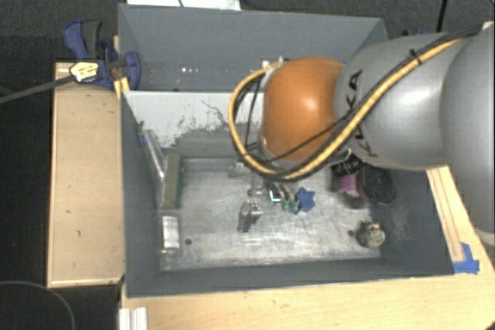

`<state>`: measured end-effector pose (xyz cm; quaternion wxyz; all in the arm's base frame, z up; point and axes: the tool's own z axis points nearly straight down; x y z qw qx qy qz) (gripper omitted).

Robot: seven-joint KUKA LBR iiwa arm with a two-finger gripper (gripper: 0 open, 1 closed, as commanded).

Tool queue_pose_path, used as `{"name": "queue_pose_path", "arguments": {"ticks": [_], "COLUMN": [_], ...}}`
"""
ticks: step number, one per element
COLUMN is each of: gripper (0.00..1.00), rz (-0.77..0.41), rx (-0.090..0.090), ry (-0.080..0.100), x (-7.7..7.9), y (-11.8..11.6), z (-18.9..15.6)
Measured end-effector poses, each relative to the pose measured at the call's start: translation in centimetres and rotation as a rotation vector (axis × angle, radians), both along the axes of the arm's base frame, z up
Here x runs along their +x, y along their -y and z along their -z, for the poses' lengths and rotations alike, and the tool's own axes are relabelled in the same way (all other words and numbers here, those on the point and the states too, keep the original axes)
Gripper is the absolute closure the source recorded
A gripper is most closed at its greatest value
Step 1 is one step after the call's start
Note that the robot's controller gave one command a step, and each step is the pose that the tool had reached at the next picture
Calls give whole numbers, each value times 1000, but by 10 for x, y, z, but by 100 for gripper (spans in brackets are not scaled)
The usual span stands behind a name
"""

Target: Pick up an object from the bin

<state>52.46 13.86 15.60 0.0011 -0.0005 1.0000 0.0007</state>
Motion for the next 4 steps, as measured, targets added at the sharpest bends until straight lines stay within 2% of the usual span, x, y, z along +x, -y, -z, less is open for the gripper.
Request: {"name": "queue_pose_path", "arguments": {"ticks": [1,2,3,4], "gripper": [0,0,100,100], "rz": [-278,-510,-504,-489], "rx": [-4,-2,-3,-4], "ry": [-3,8,10,8], "x": [23,2,3,-4], "y": [92,150,150,161], "z": [52,83,82,-9]}}
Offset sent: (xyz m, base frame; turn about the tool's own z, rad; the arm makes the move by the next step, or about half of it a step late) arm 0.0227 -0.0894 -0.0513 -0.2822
